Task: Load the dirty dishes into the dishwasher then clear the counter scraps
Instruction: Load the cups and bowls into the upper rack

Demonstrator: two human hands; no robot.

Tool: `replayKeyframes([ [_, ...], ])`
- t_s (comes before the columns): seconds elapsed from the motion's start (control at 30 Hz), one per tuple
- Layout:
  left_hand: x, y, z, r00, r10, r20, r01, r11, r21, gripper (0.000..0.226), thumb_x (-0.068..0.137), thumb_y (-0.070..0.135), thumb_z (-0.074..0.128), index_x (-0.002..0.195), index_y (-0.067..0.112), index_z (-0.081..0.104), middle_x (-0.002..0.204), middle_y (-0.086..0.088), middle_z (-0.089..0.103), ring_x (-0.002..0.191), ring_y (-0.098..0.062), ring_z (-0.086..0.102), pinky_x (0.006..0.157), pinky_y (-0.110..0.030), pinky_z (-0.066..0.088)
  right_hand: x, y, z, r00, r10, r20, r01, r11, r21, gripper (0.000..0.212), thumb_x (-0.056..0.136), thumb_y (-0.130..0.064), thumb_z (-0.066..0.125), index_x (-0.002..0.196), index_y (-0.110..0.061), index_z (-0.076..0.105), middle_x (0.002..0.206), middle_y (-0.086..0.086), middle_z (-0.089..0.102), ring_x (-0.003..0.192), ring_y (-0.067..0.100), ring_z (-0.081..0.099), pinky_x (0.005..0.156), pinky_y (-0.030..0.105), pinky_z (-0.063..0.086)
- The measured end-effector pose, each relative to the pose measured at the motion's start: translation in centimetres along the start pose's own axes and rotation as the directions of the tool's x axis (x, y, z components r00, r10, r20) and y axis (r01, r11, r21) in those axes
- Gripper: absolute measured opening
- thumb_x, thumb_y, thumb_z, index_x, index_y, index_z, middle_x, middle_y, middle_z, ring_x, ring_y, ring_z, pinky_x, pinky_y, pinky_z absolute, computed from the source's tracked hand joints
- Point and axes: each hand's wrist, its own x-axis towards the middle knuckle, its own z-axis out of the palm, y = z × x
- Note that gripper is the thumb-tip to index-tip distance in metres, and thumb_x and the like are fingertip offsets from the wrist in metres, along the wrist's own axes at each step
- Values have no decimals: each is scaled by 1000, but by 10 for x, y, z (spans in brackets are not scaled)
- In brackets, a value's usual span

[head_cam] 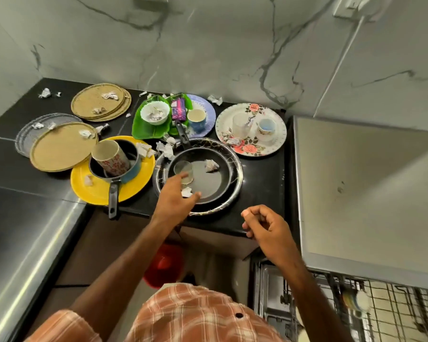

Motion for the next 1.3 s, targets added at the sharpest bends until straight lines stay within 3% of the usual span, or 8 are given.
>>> replayKeyframes([
  [0.2, 68, -19, -16, 999, 32, -25, -28, 990, 141, 82, 78, 32, 85, 147, 11, 46, 142, -10, 50, 134, -26, 46, 111, -34, 39, 13, -10, 23, 1000, 5, -14, -5, 1000, -11, 11, 101, -29, 66, 99, -21, 72, 84, 5, 74, 73, 14, 71, 69, 26, 58],
  [0.43, 114, -31, -11, 983, 66, 174, -114, 953, 280, 84, 74, 38, 86, 146, 15, 49, 141, -10, 55, 129, -27, 52, 109, -39, 43, 7, -2, 44, 992, 82, -98, -78, 996, 45, 10, 100, -27, 66, 99, -20, 73, 85, 6, 74, 73, 15, 70, 70, 27, 58],
  [0.53, 111, -19, -13, 974, 114, 197, -150, 972, 180, 72, 73, 40, 86, 135, 18, 59, 126, -2, 67, 111, -20, 64, 98, -38, 53, -4, 7, 45, 983, 123, -134, -116, 992, 59, 8, 100, -29, 67, 100, -22, 72, 86, 5, 75, 75, 15, 71, 70, 25, 57],
  [0.6, 99, -1, -17, 954, 91, 285, -71, 994, -80, 62, 72, 45, 87, 126, 22, 66, 115, 5, 72, 102, -14, 69, 91, -38, 58, -12, 11, 42, 978, 140, -155, -130, 989, 71, 8, 100, -29, 67, 102, -23, 72, 87, 4, 75, 78, 15, 72, 72, 26, 57],
  [0.7, 73, 36, -9, 823, 81, 562, 262, 824, -503, 48, 80, 35, 83, 119, 10, 71, 115, -15, 73, 104, -24, 71, 92, -39, 58, -21, 11, 33, 966, 143, -216, -113, 983, 145, 10, 99, -27, 69, 107, -24, 72, 92, 5, 75, 86, 19, 73, 74, 28, 59],
  [0.8, 47, 71, 15, 710, 120, 693, 415, 724, -551, 43, 89, 26, 72, 121, -3, 67, 114, -22, 71, 93, -20, 71, 80, -26, 59, -25, 5, 22, 947, 96, -308, -29, 976, 218, 29, 94, -28, 74, 122, -27, 68, 101, 4, 73, 95, 21, 72, 81, 32, 61],
  [0.97, 11, 111, 61, 582, 204, 787, 386, 782, -489, 33, 93, 26, 68, 118, 6, 72, 119, -17, 72, 108, -25, 68, 95, -35, 53, -41, 2, -10, 892, 51, -449, 59, 972, 227, 59, 88, -33, 78, 142, -35, 54, 119, -12, 66, 106, 17, 70, 90, 36, 61],
  [1.3, -53, 161, 156, 394, 152, 906, 306, 908, -286, 38, 94, 35, 66, 124, 12, 69, 120, -8, 73, 112, -22, 70, 100, -37, 53, -109, 49, -80, 745, 137, -653, 18, 974, 225, 48, 86, -25, 85, 128, -30, 63, 117, -14, 70, 108, 12, 70, 90, 35, 61],
])
